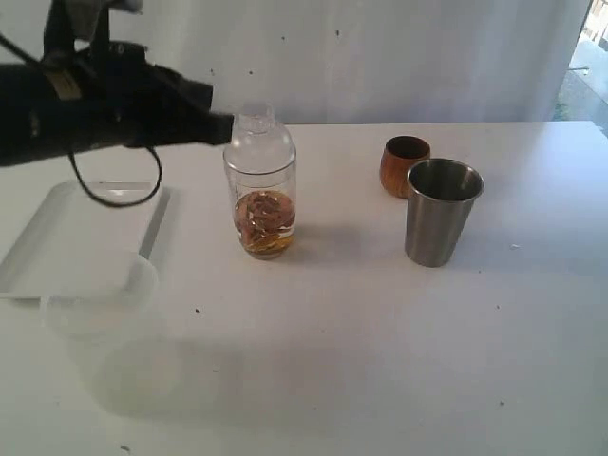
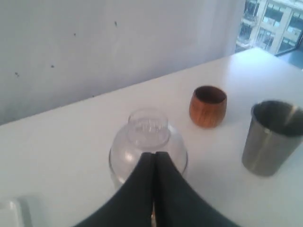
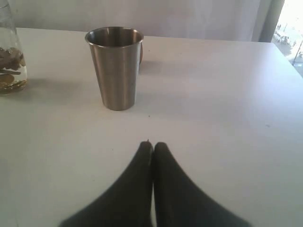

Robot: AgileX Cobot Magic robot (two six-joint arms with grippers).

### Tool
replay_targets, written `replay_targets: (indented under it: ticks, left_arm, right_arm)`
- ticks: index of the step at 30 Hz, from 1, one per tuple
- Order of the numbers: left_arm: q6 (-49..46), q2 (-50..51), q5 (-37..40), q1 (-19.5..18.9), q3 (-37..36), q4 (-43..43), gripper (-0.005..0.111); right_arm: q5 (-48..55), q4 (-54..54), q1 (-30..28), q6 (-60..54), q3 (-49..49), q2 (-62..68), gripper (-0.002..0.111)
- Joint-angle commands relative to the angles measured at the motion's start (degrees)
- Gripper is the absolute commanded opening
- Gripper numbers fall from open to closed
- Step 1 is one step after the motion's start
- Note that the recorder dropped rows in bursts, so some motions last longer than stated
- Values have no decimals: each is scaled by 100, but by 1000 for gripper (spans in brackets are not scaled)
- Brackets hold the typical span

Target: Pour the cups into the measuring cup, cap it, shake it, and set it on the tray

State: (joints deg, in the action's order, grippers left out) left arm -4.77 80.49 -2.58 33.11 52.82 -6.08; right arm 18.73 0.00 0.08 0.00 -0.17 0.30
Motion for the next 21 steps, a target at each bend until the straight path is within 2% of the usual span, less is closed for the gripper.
replay_targets:
  ticks: [1,2,4,8,9,16,21]
  left_arm:
    - [-764,24,112,26,-444,271,9]
    - [-809,41,133,26,-487,271,15]
    - [-809,92,-2,26,-544,271,37]
    - [-809,233,-486,26,-556,271,98]
    - [-809,260,-553,26,-556,271,105]
    - [-456,558,-615,26,-556,271,105]
    - [-405,997,-1146,26,-556,300,105]
  right_arm:
    - [-39,0,-29,35,17,-30,0]
    - [-39,0,-29,35,17,-30,0]
    - [-39,0,-29,35,17,-30,0]
    - [-39,0,-29,35,17,-30,0]
    - [-39,0,-29,35,17,-30,0]
    - [-39,0,-29,35,17,-30,0]
    - [-39,0,-29,35,17,-30,0]
